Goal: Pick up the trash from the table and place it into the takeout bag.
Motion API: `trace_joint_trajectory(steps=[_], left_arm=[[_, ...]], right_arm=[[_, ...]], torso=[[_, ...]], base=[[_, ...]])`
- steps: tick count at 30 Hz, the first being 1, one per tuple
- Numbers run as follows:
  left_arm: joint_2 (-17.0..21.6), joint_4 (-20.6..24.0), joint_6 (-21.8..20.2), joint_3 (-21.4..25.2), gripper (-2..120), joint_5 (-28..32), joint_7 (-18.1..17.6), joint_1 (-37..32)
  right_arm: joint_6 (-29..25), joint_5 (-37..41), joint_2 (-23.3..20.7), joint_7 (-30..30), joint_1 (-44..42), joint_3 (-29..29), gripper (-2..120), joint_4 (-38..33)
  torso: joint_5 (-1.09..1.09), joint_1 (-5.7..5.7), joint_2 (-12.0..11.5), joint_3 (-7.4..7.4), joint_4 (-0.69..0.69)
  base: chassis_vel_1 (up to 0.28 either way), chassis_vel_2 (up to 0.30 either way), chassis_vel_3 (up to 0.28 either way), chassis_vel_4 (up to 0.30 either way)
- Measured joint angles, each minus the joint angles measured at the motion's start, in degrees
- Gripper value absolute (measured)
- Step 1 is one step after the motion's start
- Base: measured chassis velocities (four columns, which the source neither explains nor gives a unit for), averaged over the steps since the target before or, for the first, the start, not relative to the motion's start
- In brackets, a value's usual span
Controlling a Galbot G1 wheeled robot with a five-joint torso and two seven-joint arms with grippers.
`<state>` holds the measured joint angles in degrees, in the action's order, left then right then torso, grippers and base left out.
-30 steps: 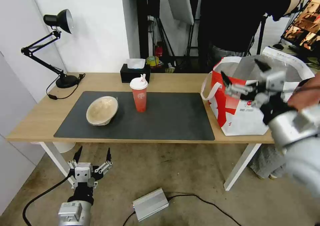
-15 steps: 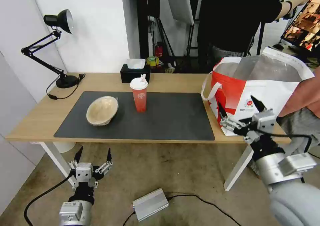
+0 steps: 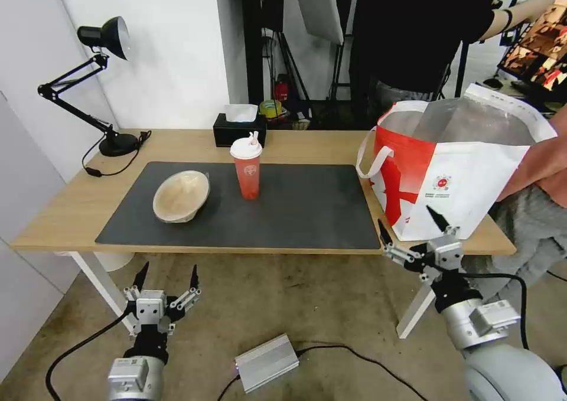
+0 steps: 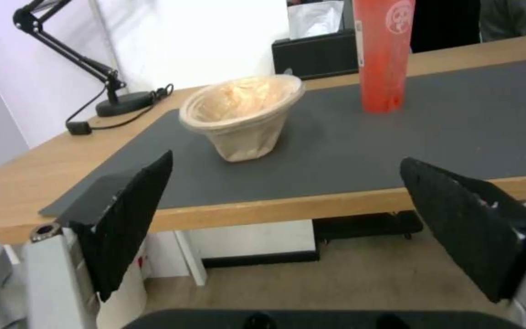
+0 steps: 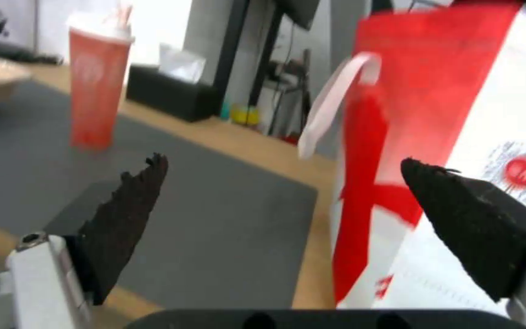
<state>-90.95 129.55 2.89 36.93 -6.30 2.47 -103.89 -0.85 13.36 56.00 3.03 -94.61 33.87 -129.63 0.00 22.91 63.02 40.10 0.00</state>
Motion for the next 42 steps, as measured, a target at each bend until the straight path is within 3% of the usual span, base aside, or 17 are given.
trace_joint_trajectory(steps=[9,14,26,42], left_arm=[[-0.1,-0.5,0.1,0.0,100,0.0,0.0,0.0],[-0.2,-0.6,0.1,0.0,100,0.0,0.0,0.1],[-0.3,-1.0,0.0,0.1,100,0.0,0.0,0.4],[-0.3,-1.2,0.0,0.2,100,0.0,-0.1,0.5]], right_arm=[[0.5,-1.6,2.3,-7.6,-0.6,0.0,100,2.5],[0.4,-1.7,3.0,-8.9,-0.5,0.2,100,3.0],[0.6,-2.7,7.2,-3.2,-1.9,-0.4,100,3.1],[0.7,-2.6,9.1,3.6,-3.3,-0.7,100,3.6]], torso=[[0.00,0.00,0.0,0.00,0.00],[0.00,0.01,0.0,0.00,0.00],[-0.01,0.00,0.0,0.00,0.00],[-0.01,0.00,0.0,0.00,0.00]], base=[[0.000,0.000,0.000,0.000],[0.000,0.000,0.000,0.000],[0.000,0.000,0.000,0.000],[0.000,0.000,0.000,0.000]])
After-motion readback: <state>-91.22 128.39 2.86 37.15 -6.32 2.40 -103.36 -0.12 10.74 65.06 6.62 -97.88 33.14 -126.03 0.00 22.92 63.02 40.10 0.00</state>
